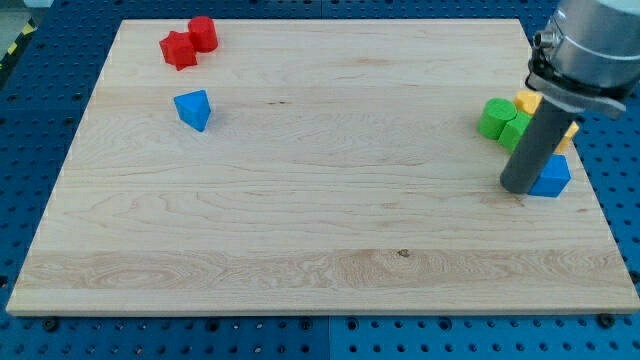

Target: Place the blue cube bottom right to the green star

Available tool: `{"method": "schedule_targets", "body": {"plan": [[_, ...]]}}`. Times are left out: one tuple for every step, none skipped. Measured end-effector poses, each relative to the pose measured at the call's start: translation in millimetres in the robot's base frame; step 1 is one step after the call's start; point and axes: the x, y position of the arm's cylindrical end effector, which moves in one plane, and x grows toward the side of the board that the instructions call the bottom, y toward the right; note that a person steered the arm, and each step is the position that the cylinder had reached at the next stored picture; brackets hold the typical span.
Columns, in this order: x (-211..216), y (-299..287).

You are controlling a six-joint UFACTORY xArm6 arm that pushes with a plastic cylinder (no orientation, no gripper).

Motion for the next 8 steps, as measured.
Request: {"method": "schedule_targets", "body": {"plan": [[13, 15], [12, 46], [12, 46], [12, 21], [8, -23], [5, -25], [-13, -29], [-26, -28]]}}
